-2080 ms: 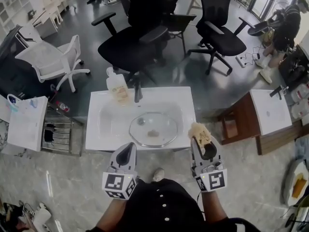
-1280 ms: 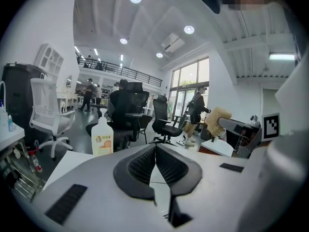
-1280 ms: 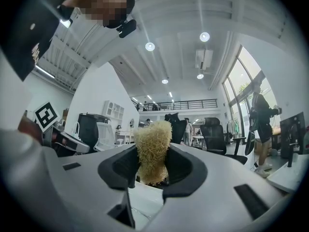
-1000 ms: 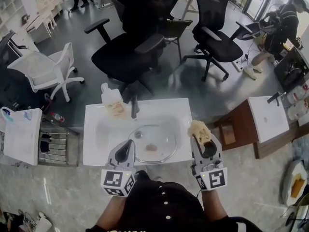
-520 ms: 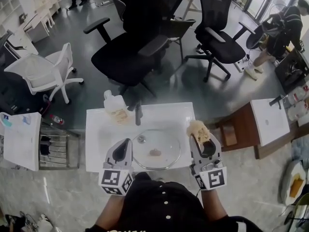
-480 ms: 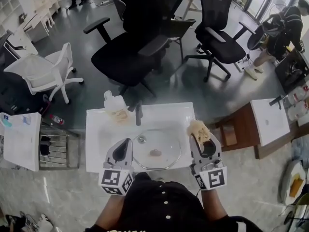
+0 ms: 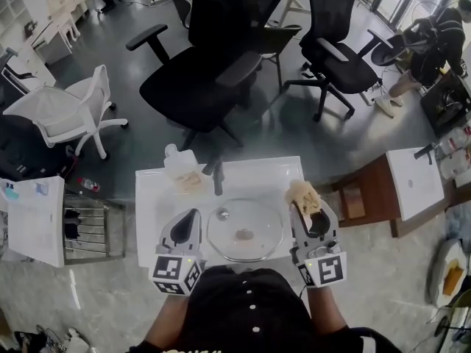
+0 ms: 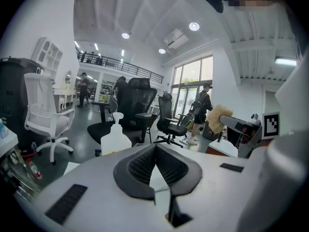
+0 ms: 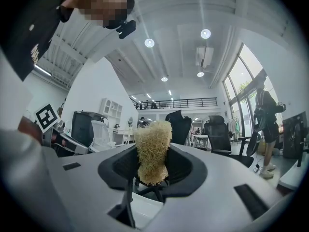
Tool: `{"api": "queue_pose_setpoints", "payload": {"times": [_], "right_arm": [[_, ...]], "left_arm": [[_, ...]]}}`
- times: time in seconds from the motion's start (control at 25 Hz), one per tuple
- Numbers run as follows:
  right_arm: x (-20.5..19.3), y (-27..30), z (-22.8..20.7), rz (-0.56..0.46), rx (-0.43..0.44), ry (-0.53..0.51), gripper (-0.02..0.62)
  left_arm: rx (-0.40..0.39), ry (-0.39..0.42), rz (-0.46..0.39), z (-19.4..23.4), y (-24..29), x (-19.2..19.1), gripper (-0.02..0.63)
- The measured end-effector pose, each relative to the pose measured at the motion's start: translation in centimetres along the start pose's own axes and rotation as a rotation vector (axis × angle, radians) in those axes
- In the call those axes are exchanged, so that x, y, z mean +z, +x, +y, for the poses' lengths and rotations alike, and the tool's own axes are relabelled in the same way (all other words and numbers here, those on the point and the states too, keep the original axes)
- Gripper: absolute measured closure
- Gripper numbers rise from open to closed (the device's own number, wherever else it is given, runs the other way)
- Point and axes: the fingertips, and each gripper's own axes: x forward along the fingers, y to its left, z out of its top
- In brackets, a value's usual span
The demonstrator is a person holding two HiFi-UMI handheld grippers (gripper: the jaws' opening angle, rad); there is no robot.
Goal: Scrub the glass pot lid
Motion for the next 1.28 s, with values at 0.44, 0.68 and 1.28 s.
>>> {"api": "queue_pose_setpoints", "payload": {"times": [0.44, 0.68, 1.28], "right_arm": [[-2.5, 2.1, 0.8, 0.047, -0.002, -0.005, 0.437], [-3.6, 3.0, -0.3, 0.064, 0.046, 0.015, 0.437], [-6.4, 5.2, -1.3, 0.124, 0.166, 0.016, 0.437]], "left_arm": [[-0.038, 0.058, 0.051, 1.9, 1.5, -0.9, 0.580], [0.016, 0.064, 0.054, 1.8, 2.5, -1.0, 0.580], [0.008, -0.049, 0.154, 0.7, 4.2, -7.5, 0.581]]}}
